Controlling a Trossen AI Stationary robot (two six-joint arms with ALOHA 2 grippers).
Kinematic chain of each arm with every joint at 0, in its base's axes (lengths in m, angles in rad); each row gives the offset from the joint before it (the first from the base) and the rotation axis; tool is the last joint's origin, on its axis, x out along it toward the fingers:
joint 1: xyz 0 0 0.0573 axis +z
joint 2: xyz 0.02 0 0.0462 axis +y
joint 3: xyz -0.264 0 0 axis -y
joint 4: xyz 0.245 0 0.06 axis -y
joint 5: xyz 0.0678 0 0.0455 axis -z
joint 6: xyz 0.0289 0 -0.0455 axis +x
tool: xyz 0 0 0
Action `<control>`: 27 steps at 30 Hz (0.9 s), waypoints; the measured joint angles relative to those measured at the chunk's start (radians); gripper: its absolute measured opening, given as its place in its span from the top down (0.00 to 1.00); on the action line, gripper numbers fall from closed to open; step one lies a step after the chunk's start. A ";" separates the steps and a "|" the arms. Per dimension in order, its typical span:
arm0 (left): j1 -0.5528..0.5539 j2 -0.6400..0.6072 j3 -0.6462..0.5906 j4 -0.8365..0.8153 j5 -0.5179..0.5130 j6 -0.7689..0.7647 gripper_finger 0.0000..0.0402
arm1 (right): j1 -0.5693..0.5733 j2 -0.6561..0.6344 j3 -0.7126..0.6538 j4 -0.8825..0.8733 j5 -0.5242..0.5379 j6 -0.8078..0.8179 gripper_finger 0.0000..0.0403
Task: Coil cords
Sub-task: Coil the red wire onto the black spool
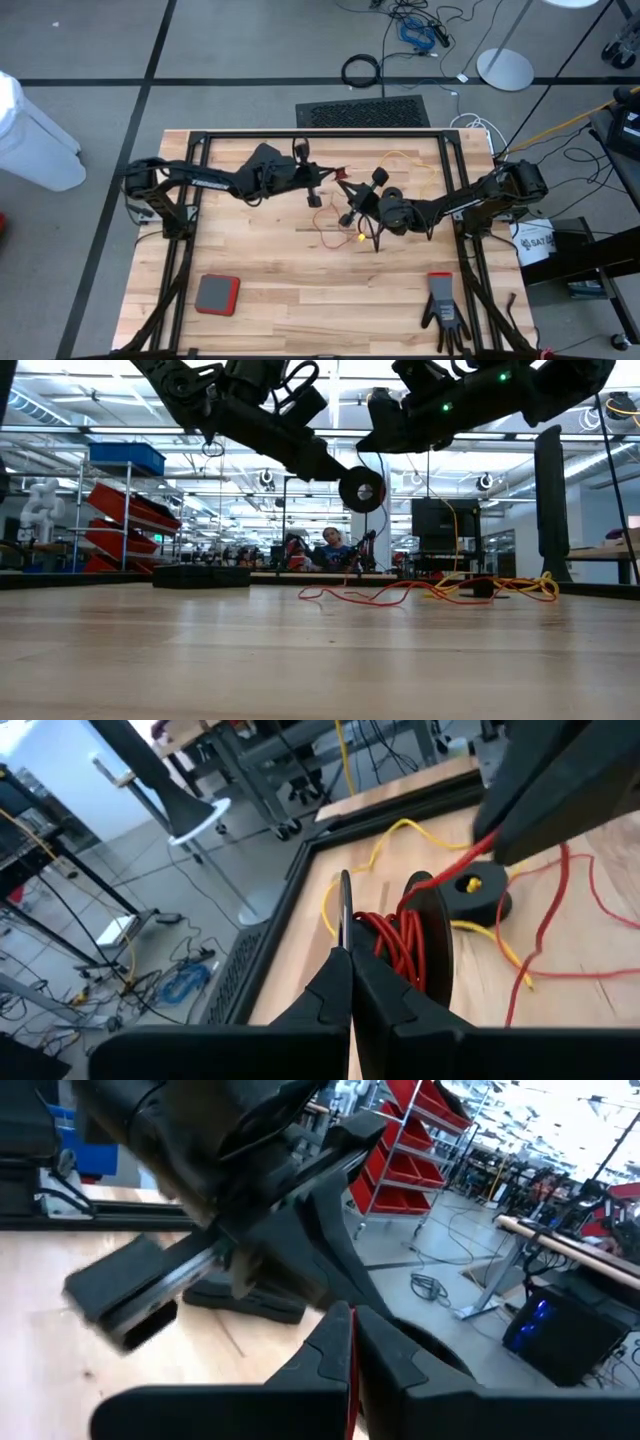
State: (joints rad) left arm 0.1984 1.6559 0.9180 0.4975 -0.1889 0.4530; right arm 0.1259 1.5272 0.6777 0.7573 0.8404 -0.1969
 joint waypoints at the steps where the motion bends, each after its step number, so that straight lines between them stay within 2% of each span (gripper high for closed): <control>1: -0.003 0.005 0.000 0.013 -0.003 0.001 1.00 | -0.001 0.000 0.000 0.003 0.001 -0.002 1.00; 12: -0.020 0.020 0.000 0.052 -0.007 -0.003 1.00 | -0.006 0.001 0.000 -0.013 0.025 -0.003 1.00; 18: -0.023 0.020 0.000 0.129 -0.067 -0.042 1.00 | -0.018 0.007 0.000 -0.017 0.024 0.034 1.00; 27: -0.022 0.032 0.001 0.279 -0.111 -0.136 1.00 | -0.046 0.010 -0.001 0.072 0.023 -0.043 1.00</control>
State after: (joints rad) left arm 0.1761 1.6880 0.9188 0.7768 -0.3002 0.3167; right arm 0.0802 1.5370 0.6765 0.8297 0.8637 -0.2403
